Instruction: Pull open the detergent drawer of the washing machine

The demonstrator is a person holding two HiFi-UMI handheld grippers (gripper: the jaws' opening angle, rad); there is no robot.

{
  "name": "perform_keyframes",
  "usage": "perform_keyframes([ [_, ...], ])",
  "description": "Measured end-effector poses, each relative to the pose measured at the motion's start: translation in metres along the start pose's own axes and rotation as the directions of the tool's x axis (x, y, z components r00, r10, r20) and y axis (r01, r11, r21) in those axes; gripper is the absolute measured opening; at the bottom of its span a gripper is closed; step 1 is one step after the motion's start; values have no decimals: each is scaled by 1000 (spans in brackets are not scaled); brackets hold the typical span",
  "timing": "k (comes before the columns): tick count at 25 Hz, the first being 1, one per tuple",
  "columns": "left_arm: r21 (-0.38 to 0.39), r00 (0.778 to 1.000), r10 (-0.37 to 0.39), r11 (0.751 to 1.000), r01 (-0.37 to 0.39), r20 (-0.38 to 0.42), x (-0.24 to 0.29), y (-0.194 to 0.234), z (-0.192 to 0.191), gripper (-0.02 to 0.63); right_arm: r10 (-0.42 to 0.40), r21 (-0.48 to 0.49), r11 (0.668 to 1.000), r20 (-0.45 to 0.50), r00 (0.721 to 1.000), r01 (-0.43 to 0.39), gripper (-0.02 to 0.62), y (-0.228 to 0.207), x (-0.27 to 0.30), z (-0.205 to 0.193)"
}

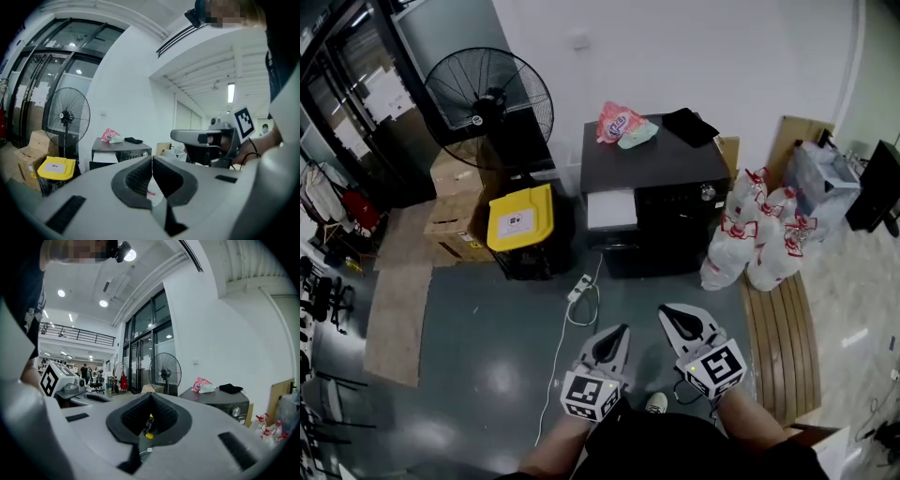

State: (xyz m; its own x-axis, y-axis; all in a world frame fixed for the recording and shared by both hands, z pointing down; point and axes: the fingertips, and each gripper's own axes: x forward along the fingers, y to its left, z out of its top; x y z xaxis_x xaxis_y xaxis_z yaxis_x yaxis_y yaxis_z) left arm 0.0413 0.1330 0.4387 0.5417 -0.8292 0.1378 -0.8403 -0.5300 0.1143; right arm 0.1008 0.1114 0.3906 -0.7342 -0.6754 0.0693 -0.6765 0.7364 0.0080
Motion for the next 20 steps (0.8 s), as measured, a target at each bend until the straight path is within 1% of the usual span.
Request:
perform_keyframes([
  [9,13,1000,-15,1000,15,0,-4,-12,1,6,7,-3,1000,-2,1000,-7,2,7,-9,2],
  [20,28,1000,4,1000,-4,5,-17,-5,9,6,22,8,1000,4,1000,-22,2,18,-4,3],
])
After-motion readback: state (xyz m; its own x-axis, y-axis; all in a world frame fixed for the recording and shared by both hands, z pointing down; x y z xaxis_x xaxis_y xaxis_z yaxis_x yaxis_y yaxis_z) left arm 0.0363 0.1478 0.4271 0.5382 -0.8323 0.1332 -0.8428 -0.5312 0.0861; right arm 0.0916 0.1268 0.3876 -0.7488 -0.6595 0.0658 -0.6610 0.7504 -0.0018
